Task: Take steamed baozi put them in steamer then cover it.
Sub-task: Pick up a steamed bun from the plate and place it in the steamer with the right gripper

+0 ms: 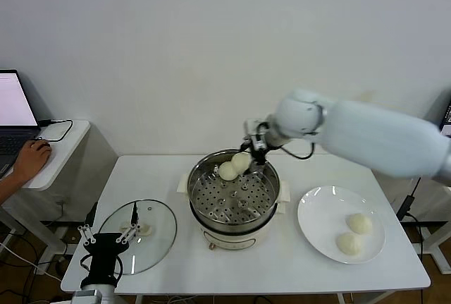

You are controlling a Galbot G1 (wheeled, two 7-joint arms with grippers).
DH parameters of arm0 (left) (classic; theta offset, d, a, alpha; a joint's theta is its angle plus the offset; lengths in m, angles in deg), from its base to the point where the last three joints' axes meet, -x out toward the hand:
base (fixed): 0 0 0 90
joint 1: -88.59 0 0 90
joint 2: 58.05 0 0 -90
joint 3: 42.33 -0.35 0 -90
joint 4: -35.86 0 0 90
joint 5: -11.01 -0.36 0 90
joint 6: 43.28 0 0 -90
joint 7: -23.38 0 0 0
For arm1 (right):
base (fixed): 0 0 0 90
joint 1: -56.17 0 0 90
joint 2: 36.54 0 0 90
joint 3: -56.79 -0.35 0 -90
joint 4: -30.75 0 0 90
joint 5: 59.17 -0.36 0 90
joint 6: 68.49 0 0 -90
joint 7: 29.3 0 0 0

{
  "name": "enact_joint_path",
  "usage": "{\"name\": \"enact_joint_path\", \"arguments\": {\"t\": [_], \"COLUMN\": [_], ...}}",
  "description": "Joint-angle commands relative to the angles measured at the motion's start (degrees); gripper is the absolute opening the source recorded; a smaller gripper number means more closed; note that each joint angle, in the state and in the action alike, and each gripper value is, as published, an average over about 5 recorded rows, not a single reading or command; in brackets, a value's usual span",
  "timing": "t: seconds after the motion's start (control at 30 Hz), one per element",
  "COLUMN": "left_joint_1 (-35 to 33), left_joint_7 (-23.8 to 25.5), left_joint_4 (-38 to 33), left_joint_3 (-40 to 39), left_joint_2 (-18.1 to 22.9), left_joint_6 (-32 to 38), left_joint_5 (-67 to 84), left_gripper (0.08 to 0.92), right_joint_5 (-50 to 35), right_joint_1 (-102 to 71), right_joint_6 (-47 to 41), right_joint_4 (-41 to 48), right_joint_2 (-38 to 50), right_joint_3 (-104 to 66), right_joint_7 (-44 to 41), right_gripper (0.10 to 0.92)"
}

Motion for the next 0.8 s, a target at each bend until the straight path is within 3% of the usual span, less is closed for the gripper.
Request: {"name": "enact_joint_path", "arguments": {"t": [0.03,0.67,0.8], "left_joint_1": [-0.3,-0.14,-0.07], "left_joint_7": [-0.02,0.04,0.04], "left_joint_4": [0.17,0.49,0.53], "left_joint_3": [0.41,0.31,0.34], "left_joint_2": [0.58,0.36,0.32], "left_joint_6": [0.52,0.89,0.86], "left_joint_5": [-0.15,0.1,0.24], "left_gripper": [0.823,0.823,0.823], "right_joint_5": [-4.47,-0.52,0.19], "right_joint_1": [-4.92,-8.63,-5.41], "right_joint_6": [-7.34,-8.28,-7.72], "right_joint_4": [4.38,9.21,7.24], "right_joint_2": [-14.89,-16.98,-13.92], "right_joint_3": [2.54,2.76,2.33], "right_joint_7": [6.64,8.1,4.71], "right_gripper": [0.653,0.653,0.703]}}
